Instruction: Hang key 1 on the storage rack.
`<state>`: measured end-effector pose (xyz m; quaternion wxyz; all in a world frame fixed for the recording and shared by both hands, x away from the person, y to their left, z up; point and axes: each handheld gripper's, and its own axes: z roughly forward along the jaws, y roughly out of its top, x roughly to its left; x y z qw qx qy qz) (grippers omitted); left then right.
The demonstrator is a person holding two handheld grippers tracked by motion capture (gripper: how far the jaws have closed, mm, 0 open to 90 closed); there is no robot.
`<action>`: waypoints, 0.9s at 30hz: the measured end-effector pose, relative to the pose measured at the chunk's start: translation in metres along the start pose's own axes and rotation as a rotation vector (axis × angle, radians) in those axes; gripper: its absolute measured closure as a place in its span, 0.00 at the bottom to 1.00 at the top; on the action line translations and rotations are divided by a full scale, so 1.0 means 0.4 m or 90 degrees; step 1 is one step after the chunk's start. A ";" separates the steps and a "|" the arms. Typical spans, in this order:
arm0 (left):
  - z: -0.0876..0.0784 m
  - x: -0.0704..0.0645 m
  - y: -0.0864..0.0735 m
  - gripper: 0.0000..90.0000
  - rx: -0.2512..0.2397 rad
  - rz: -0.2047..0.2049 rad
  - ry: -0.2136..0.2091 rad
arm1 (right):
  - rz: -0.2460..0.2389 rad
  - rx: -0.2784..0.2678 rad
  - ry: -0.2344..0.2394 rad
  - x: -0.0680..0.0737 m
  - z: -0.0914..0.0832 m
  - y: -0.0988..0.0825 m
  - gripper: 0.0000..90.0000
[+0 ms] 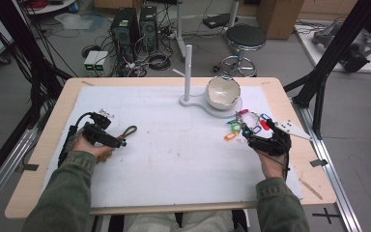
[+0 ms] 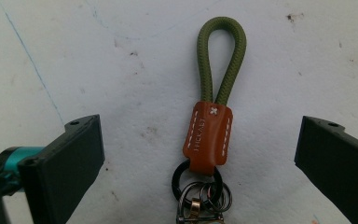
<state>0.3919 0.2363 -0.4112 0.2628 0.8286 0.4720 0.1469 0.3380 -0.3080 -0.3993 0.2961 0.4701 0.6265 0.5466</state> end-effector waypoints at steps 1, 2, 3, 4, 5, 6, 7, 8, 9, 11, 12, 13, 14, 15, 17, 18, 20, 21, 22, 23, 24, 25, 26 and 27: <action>0.001 0.000 0.000 0.04 0.003 0.001 -0.002 | 0.001 0.001 0.001 0.000 0.000 0.000 0.01; 0.002 0.000 -0.001 0.04 0.004 0.003 0.000 | 0.001 0.001 0.001 0.000 0.000 0.000 0.01; 0.002 -0.001 -0.001 0.05 0.007 0.008 -0.002 | 0.000 0.000 0.000 0.000 0.000 0.000 0.01; 0.003 -0.002 -0.002 0.06 0.007 0.011 -0.002 | 0.000 0.001 0.000 -0.001 -0.001 0.000 0.01; 0.003 -0.003 -0.002 0.07 0.008 0.013 -0.004 | 0.000 0.001 0.000 -0.001 -0.001 0.000 0.01; 0.004 -0.003 -0.001 0.09 0.010 0.015 -0.005 | 0.000 0.000 -0.001 -0.001 -0.001 0.000 0.01; 0.005 -0.005 -0.002 0.10 0.010 0.016 -0.008 | 0.002 0.001 -0.001 0.000 -0.001 0.000 0.01; 0.005 -0.005 -0.002 0.11 0.013 0.020 -0.006 | -0.001 -0.001 -0.001 -0.001 -0.001 0.000 0.01; 0.006 -0.005 -0.003 0.13 0.014 0.022 -0.008 | -0.001 -0.001 -0.002 -0.001 -0.001 0.000 0.01; 0.006 -0.005 -0.003 0.16 0.015 0.024 -0.009 | 0.000 0.000 -0.002 -0.001 -0.002 0.000 0.01; 0.007 -0.004 -0.004 0.18 0.015 0.027 -0.010 | 0.000 0.000 -0.002 -0.001 -0.002 0.000 0.01; 0.007 -0.004 -0.004 0.20 0.017 0.028 -0.009 | 0.000 0.000 -0.003 -0.001 -0.002 0.000 0.01; 0.007 -0.004 -0.004 0.24 0.018 0.028 -0.009 | 0.000 0.000 -0.002 -0.001 -0.002 0.000 0.01; 0.008 -0.004 -0.005 0.24 0.017 0.028 -0.010 | 0.000 0.000 -0.003 -0.001 -0.002 0.000 0.01; 0.010 -0.004 -0.005 0.28 0.020 0.030 -0.010 | 0.001 0.001 -0.003 -0.001 -0.002 -0.001 0.01; 0.010 -0.004 -0.005 0.30 0.020 0.030 -0.009 | 0.000 0.001 -0.002 -0.002 -0.002 -0.001 0.01; 0.014 -0.004 -0.005 0.32 0.027 0.032 -0.001 | -0.002 -0.001 -0.003 -0.002 -0.003 -0.001 0.01; 0.015 -0.004 -0.005 0.32 0.030 0.032 0.002 | -0.001 0.000 -0.003 -0.002 -0.004 -0.001 0.01; 0.016 -0.004 -0.005 0.33 0.032 0.032 -0.002 | -0.001 -0.001 -0.003 -0.002 -0.004 -0.001 0.01; 0.017 -0.004 -0.005 0.34 0.034 0.034 0.001 | -0.002 -0.003 -0.005 -0.002 -0.004 -0.001 0.01; 0.018 -0.004 -0.005 0.35 0.033 0.032 0.003 | -0.003 -0.003 -0.005 -0.002 -0.004 0.000 0.01; 0.018 -0.005 -0.005 0.37 0.033 0.031 0.004 | -0.003 -0.004 -0.006 -0.003 -0.004 0.000 0.01; 0.019 -0.005 -0.006 0.39 0.032 0.030 0.006 | -0.002 -0.004 -0.006 -0.003 -0.004 0.000 0.01; 0.019 -0.004 -0.006 0.42 0.032 0.030 0.006 | -0.002 -0.005 -0.006 -0.003 -0.004 0.000 0.01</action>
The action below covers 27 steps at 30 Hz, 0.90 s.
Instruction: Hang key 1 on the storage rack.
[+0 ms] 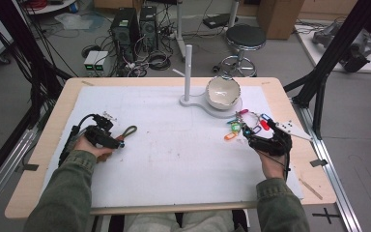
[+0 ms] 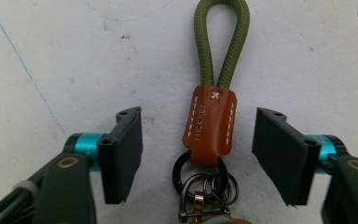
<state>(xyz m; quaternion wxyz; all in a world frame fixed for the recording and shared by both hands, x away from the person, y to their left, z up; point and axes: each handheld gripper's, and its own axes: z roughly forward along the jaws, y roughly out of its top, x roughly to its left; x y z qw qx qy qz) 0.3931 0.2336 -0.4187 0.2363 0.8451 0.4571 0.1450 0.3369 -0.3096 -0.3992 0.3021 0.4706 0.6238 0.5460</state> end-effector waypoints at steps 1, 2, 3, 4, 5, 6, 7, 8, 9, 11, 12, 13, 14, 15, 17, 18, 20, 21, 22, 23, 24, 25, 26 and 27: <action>0.000 0.001 0.000 0.45 0.001 0.000 0.000 | 0.000 0.000 0.000 0.000 0.000 0.000 0.01; 0.000 0.002 0.000 0.48 0.004 0.001 0.001 | 0.000 0.000 0.001 0.000 -0.001 0.000 0.01; 0.001 0.002 0.000 0.50 0.004 0.000 0.000 | 0.001 0.001 0.000 0.000 -0.001 0.000 0.01; 0.001 0.001 0.000 0.52 0.005 -0.001 0.003 | 0.000 0.000 0.000 0.000 -0.001 0.000 0.01; 0.000 0.000 0.001 0.53 0.004 0.000 0.007 | 0.001 0.000 -0.001 0.000 -0.002 0.001 0.01; 0.000 -0.003 0.001 0.56 0.001 -0.001 0.007 | 0.000 -0.001 -0.004 0.000 -0.003 0.001 0.01; -0.001 -0.006 0.002 0.59 0.002 0.003 0.010 | -0.002 -0.004 -0.005 0.001 -0.004 0.001 0.01; -0.001 -0.007 0.002 0.62 0.003 0.005 0.007 | -0.002 -0.005 -0.005 0.001 -0.005 0.001 0.01; -0.002 -0.007 0.002 0.64 0.003 0.006 0.006 | -0.003 -0.004 -0.006 0.001 -0.005 0.001 0.01; -0.002 -0.002 0.002 0.69 0.004 -0.004 0.000 | -0.001 -0.005 -0.006 0.001 -0.004 0.001 0.01; -0.002 0.003 0.001 0.72 0.003 -0.006 -0.002 | -0.002 -0.004 -0.006 0.001 -0.004 0.001 0.01; -0.002 0.007 0.001 0.73 0.005 -0.008 -0.009 | -0.004 -0.003 -0.006 0.001 -0.004 0.001 0.01; -0.002 0.009 0.000 0.74 0.004 -0.010 -0.013 | -0.004 -0.001 -0.004 0.001 -0.004 0.001 0.01; -0.003 0.012 0.000 0.75 0.003 -0.010 -0.015 | -0.005 -0.002 -0.005 0.000 -0.003 0.001 0.01; -0.003 0.013 0.000 0.76 0.002 -0.015 -0.018 | -0.002 -0.001 -0.006 0.000 -0.003 0.001 0.01; -0.003 0.014 -0.001 0.76 0.001 -0.016 -0.020 | 0.000 -0.001 -0.006 0.000 -0.003 0.001 0.01; -0.004 0.021 -0.001 0.77 0.000 -0.025 -0.031 | -0.001 -0.004 -0.005 0.000 -0.005 0.001 0.01; -0.005 0.025 -0.002 0.78 0.000 -0.032 -0.037 | -0.002 -0.006 -0.006 0.000 -0.005 0.001 0.01; -0.006 0.029 -0.002 0.79 -0.001 -0.033 -0.042 | -0.001 -0.005 -0.006 0.000 -0.006 0.001 0.01; -0.006 0.029 -0.003 0.80 -0.006 -0.035 -0.036 | -0.001 -0.005 -0.006 0.000 -0.006 0.001 0.01; -0.008 0.029 -0.003 0.81 -0.005 -0.031 -0.029 | -0.001 -0.005 -0.006 0.000 -0.006 0.001 0.01; -0.009 0.030 -0.003 0.82 -0.004 -0.027 -0.027 | -0.001 -0.006 -0.006 0.001 -0.006 0.001 0.01; -0.009 0.030 -0.004 0.82 -0.005 -0.029 -0.026 | -0.001 -0.006 -0.006 0.001 -0.006 0.001 0.01; -0.009 0.029 -0.003 0.82 -0.006 -0.028 -0.027 | -0.001 -0.005 -0.006 0.000 -0.006 0.001 0.01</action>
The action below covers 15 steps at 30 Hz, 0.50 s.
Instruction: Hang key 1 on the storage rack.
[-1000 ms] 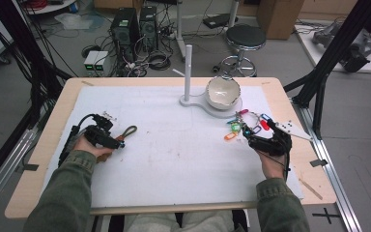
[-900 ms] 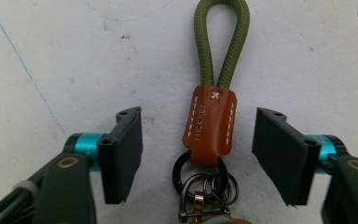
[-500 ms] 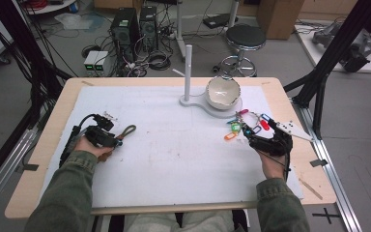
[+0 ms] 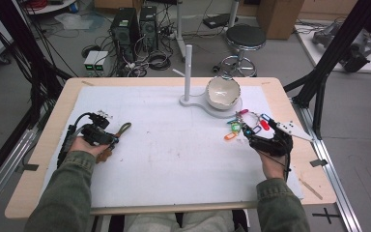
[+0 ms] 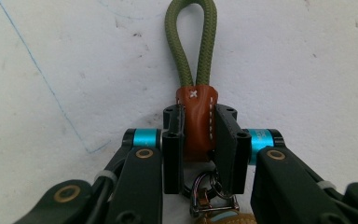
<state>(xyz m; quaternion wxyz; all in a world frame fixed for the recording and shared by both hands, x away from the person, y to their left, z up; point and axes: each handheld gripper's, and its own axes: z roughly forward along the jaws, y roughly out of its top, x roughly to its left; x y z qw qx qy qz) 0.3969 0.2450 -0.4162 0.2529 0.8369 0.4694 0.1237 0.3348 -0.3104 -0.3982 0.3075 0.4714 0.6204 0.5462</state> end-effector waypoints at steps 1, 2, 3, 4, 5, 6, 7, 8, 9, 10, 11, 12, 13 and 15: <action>0.000 0.000 0.000 0.82 -0.001 0.000 0.001 | -0.001 0.000 0.000 -0.001 0.000 0.000 0.01; 0.000 -0.001 0.000 0.83 -0.001 0.000 0.000 | 0.001 0.000 -0.001 -0.001 -0.001 0.000 0.01; -0.001 -0.001 0.000 0.83 -0.002 0.001 0.001 | 0.001 0.000 -0.001 -0.001 -0.001 0.000 0.01; -0.001 -0.001 -0.001 0.83 -0.004 -0.001 0.000 | -0.001 -0.001 -0.001 -0.001 -0.001 0.000 0.01; -0.002 -0.001 0.000 0.83 -0.002 0.001 0.000 | -0.001 -0.001 -0.001 -0.001 -0.001 0.000 0.01; -0.004 -0.001 0.000 0.83 0.000 0.005 0.000 | -0.001 0.000 -0.001 -0.001 -0.001 0.000 0.01; -0.005 -0.002 -0.001 0.83 -0.002 0.003 -0.001 | -0.001 -0.001 -0.001 -0.001 -0.001 0.000 0.01; -0.006 -0.003 -0.001 0.83 -0.003 0.004 -0.001 | -0.001 0.000 0.001 -0.001 -0.001 0.000 0.01; -0.008 -0.003 -0.001 0.83 -0.002 0.007 -0.001 | 0.000 0.001 0.002 0.000 -0.001 0.000 0.01; -0.011 -0.004 -0.001 0.83 -0.004 0.008 0.000 | -0.001 0.000 0.002 -0.001 0.000 0.000 0.01; -0.013 -0.004 0.000 0.84 -0.008 0.007 -0.003 | 0.002 0.001 0.003 0.000 -0.001 0.000 0.01; -0.016 -0.004 0.000 0.84 -0.009 0.005 -0.006 | 0.002 0.001 0.004 0.000 -0.001 0.000 0.01; -0.019 -0.003 0.001 0.84 -0.011 0.004 -0.008 | 0.002 0.001 0.004 0.001 -0.001 0.000 0.01; -0.026 -0.003 0.005 0.84 -0.013 0.006 -0.010 | 0.003 0.002 0.005 0.001 0.000 0.000 0.01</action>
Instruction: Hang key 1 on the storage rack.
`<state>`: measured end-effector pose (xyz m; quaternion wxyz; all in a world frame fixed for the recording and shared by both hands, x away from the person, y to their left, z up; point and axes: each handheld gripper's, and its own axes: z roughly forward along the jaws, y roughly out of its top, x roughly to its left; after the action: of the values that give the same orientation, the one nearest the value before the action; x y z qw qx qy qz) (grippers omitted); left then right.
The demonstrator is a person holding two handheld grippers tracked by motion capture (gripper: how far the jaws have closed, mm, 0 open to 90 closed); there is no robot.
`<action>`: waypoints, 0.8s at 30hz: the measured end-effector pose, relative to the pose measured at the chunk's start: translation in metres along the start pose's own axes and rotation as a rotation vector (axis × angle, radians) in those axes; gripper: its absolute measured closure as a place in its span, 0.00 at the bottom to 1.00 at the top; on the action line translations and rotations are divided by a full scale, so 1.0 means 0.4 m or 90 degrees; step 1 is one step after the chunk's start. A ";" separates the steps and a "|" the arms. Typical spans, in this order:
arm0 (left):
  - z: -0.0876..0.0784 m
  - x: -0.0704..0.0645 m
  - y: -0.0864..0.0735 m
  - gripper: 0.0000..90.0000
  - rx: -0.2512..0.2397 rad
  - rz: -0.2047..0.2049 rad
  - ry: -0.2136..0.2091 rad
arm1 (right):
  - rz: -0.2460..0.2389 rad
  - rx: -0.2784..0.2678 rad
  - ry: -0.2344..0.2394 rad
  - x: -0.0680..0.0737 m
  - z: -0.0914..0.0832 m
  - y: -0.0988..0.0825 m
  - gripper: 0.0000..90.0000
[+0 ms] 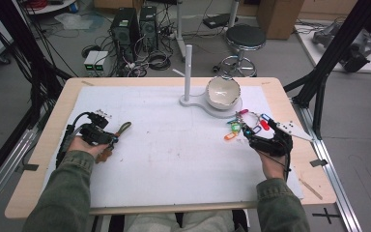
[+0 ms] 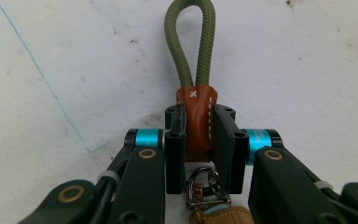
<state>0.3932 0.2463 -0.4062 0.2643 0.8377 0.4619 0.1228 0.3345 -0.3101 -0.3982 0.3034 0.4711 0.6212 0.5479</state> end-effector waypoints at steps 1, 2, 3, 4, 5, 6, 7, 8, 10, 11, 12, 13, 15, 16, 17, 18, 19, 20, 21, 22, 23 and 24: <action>-0.004 -0.001 0.002 0.84 -0.007 -0.002 -0.002 | -0.001 -0.001 0.000 0.000 0.000 0.000 0.01; -0.008 -0.001 0.003 0.84 -0.015 -0.004 -0.011 | -0.002 -0.001 0.001 0.000 0.001 0.000 0.01; -0.012 -0.003 0.003 0.84 -0.022 -0.006 -0.018 | -0.002 -0.001 0.001 0.000 0.001 0.000 0.01; -0.015 -0.004 0.004 0.84 -0.019 0.002 -0.019 | -0.005 -0.001 0.002 -0.001 0.002 0.000 0.01; -0.016 -0.007 0.005 0.84 -0.021 0.004 -0.018 | -0.004 0.001 0.005 -0.001 0.002 -0.001 0.01; -0.019 -0.007 0.007 0.84 -0.020 0.004 -0.019 | -0.002 0.003 0.005 0.000 0.002 -0.001 0.01; -0.022 -0.007 0.008 0.84 -0.021 0.005 -0.021 | -0.002 0.003 0.006 0.001 0.003 -0.001 0.01; -0.026 -0.007 0.012 0.84 -0.026 0.005 -0.019 | -0.003 0.003 0.006 0.001 0.003 -0.001 0.01; -0.034 -0.006 0.020 0.84 -0.027 0.006 -0.017 | -0.004 0.002 0.006 0.001 0.003 -0.001 0.01; -0.039 -0.006 0.025 0.84 -0.028 0.009 -0.015 | -0.002 0.003 0.006 0.001 0.002 -0.001 0.01; -0.044 -0.007 0.030 0.84 -0.032 0.011 -0.015 | -0.001 0.003 0.006 0.001 0.002 -0.001 0.01; -0.049 -0.007 0.034 0.84 -0.033 0.012 -0.016 | 0.000 0.004 0.006 0.001 0.002 -0.001 0.01; -0.064 -0.007 0.046 0.84 -0.039 0.020 -0.014 | 0.000 0.003 0.008 0.001 0.002 -0.001 0.01; -0.072 -0.007 0.052 0.84 -0.042 0.023 -0.010 | 0.000 0.004 0.007 0.001 0.002 -0.001 0.01; -0.079 -0.006 0.058 0.84 -0.044 0.024 -0.011 | -0.001 0.004 0.007 0.001 0.002 -0.001 0.01; -0.086 -0.005 0.063 0.84 -0.046 0.025 -0.011 | -0.001 0.004 0.008 0.001 0.002 -0.001 0.01; -0.093 -0.003 0.068 0.84 -0.049 0.025 -0.008 | -0.002 0.004 0.008 0.002 0.002 -0.002 0.01; -0.099 -0.001 0.072 0.84 -0.050 0.025 -0.008 | -0.002 0.004 0.008 0.002 0.002 -0.001 0.01; -0.105 0.000 0.076 0.84 -0.051 0.026 -0.007 | -0.001 0.004 0.008 0.002 0.002 -0.001 0.01; -0.110 0.002 0.080 0.84 -0.054 0.026 -0.005 | 0.000 0.004 0.008 0.001 0.001 -0.001 0.01; -0.116 0.004 0.084 0.84 -0.053 0.027 -0.007 | 0.000 0.004 0.008 0.001 0.001 -0.001 0.01; -0.121 0.005 0.088 0.84 -0.057 0.023 -0.006 | 0.000 0.005 0.008 0.000 0.001 -0.001 0.01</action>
<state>0.3975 0.2487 -0.3466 0.3015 0.8339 0.4393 0.1440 0.3345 -0.3099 -0.3988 0.2979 0.4687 0.6251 0.5486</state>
